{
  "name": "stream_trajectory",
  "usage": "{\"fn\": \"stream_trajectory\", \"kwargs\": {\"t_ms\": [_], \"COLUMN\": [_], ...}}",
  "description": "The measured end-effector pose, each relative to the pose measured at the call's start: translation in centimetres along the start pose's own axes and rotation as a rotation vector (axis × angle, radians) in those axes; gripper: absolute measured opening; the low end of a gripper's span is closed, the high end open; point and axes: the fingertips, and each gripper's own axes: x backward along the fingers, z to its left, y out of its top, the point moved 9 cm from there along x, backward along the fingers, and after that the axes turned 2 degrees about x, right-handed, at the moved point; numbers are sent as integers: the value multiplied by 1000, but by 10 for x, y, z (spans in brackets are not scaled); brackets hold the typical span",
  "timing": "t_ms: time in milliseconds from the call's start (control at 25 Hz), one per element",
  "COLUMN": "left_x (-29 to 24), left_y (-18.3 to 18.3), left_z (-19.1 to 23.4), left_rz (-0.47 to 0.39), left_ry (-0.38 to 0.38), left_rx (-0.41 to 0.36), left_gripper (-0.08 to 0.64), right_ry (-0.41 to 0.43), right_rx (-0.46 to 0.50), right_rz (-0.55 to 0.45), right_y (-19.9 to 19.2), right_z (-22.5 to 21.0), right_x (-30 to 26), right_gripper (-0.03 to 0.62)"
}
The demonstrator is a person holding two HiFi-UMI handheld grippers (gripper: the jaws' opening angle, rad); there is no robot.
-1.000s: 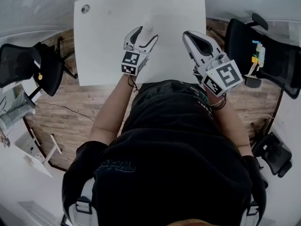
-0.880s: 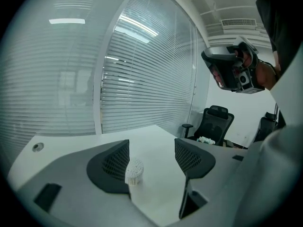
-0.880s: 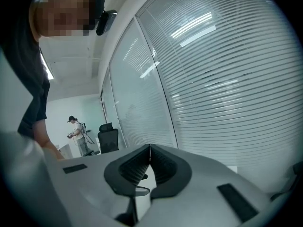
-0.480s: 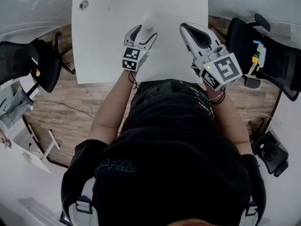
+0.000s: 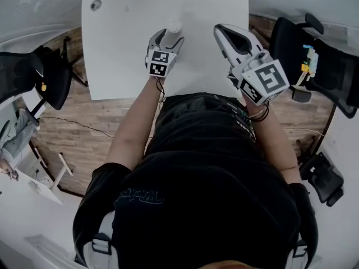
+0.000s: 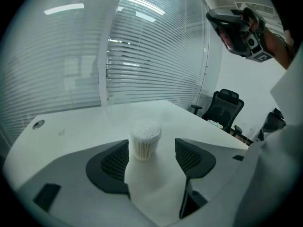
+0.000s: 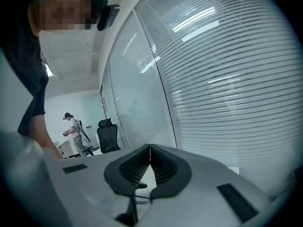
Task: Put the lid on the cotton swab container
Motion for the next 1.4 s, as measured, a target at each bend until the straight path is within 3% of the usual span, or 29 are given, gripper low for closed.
{"fn": "stream_trajectory", "kwargs": {"t_ms": [320,600,1400], "left_x": [-22,-36,-53], "left_y": [-9,-8,-9], "left_z": [7,12,14], "left_rz": [55,75,124], "left_ry": [19,54,50], "left_rx": [-20,-129,-147], "left_gripper": [305,305,299], "right_ry": [7,15,2], "right_rx": [-2,-7,-20], "right_rz": [35,57,58], "right_y": [-6,-13,-16], "right_z": [-4,-4,-8], "right_x": [0,-6,-3], "right_gripper": [23,23,23]}}
